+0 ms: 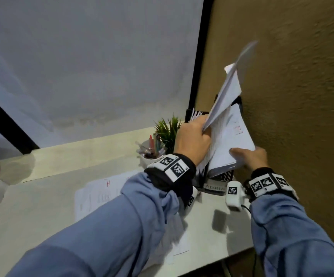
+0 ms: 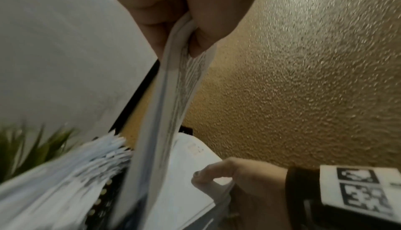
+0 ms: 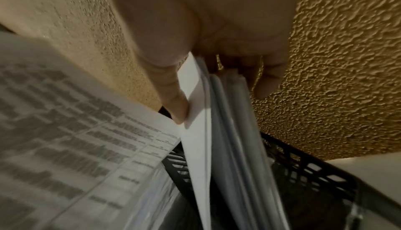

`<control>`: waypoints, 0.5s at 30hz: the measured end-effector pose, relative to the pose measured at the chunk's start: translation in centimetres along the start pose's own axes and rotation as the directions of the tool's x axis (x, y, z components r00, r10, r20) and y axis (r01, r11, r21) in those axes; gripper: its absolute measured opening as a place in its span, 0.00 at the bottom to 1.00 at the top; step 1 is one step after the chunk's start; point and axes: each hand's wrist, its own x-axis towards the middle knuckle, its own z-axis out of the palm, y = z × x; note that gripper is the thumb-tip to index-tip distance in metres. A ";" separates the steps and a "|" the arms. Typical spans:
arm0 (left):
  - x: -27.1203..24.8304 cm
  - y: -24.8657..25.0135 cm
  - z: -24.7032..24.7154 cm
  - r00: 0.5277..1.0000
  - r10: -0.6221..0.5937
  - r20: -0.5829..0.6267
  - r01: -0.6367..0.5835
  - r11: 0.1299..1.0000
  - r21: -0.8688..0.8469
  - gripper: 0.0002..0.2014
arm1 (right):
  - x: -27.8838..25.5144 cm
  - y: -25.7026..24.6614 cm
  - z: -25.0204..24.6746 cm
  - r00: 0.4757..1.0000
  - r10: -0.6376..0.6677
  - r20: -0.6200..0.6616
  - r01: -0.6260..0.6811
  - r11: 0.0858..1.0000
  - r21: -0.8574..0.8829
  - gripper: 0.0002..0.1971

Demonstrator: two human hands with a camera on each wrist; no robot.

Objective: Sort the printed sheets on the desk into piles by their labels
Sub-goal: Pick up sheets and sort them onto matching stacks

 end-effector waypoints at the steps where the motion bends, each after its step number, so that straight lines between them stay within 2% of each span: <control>1: 0.4 -0.1 1.0 1.000 0.010 0.018 -0.010 1.000 0.009 0.11 | 0.2 0.3 0.2 1.000 -0.018 -0.002 0.018 1.000 0.009 0.22; 4: 1.1 -0.1 3.4 0.998 -0.012 0.063 0.007 0.997 0.080 0.20 | 0.1 0.2 0.4 0.992 -0.128 0.009 0.128 0.992 0.012 0.09; 8: 1.2 -0.5 5.9 0.989 -0.084 0.118 0.069 0.989 0.132 0.25 | -1.0 -0.9 0.0 0.949 -0.308 0.059 0.309 0.951 -0.006 0.07; 11: 1.0 -0.8 7.2 0.986 -0.112 0.127 0.095 0.987 0.131 0.29 | -0.9 -2.3 -0.2 0.940 -0.333 0.067 0.328 0.941 0.078 0.07; 12: 0.8 -0.7 7.6 0.985 -0.115 0.128 0.100 0.988 0.120 0.30 | -0.4 -2.8 -0.2 0.951 -0.295 0.089 0.277 0.945 0.174 0.03; 14: 0.5 -0.7 8.4 0.986 -0.105 0.133 0.097 0.993 0.059 0.31 | 0.3 -3.2 -0.6 0.949 -0.311 0.052 0.305 0.946 0.107 0.18; 15: 0.4 -0.5 8.8 0.985 -0.104 0.140 0.101 0.994 0.030 0.31 | 0.3 -3.6 -0.9 0.930 -0.357 0.088 0.355 0.934 0.047 0.18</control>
